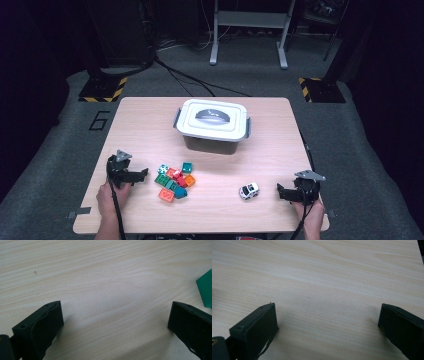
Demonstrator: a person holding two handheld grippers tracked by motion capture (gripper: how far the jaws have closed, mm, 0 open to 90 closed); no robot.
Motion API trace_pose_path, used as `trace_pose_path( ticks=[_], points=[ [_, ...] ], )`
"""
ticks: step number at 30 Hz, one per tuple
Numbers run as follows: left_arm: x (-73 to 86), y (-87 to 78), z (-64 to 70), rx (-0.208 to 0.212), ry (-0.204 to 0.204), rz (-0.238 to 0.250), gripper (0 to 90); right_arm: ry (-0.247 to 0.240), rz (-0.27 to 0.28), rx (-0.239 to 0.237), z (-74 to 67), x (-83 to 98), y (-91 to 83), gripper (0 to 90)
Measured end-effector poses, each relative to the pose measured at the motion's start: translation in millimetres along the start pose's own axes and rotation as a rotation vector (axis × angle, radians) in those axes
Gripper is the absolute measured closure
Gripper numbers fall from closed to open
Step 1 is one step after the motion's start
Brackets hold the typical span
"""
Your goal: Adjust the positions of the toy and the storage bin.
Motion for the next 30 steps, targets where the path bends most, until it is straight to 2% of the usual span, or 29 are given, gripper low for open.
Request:
trace_pose_path(
  ticks=[8, 13, 16, 18, 24, 30],
  points=[
    [1.8, -1.9, 1.2, -0.006, -0.011, 0.004, 0.0, -0.01, -0.002, 0.001, -0.8, 0.3, -0.5, 2.0],
    [2.5, -3.2, 1.1, -0.003, -0.005, -0.006, 0.0, -0.017, 0.009, 0.05, -4.4, 0.4, -0.7, 0.0],
    [2.5, -3.0, 1.5, -0.008, -0.009, 0.001, 0.0, -0.058, 0.02, 0.09, -8.8, 0.8, -1.7, 0.0],
    [2.8, -3.3, 1.6, -0.008, -0.007, 0.0, 0.0, -0.067, 0.023, 0.094, -9.4, 0.9, -1.9, 0.0],
    [3.0, -3.6, 1.4, -0.004, -0.003, -0.002, 0.0, -0.06, 0.021, 0.095, -9.5, 0.8, -1.8, 0.0],
    [2.9, -3.6, 1.3, -0.004, -0.001, -0.002, 0.0, -0.014, -0.007, 0.075, -7.2, -1.4, -0.5, 0.0]
  ],
)
Point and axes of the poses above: each handheld gripper's, and its own axes: y roughly forward along the jaws, x roughly out of its underside, z roughly to its right, the point moved 3 cm from there along y, roughly forward along the jaws, and after that the axes turned 12 degrees about -x, right-handed, at the moved point
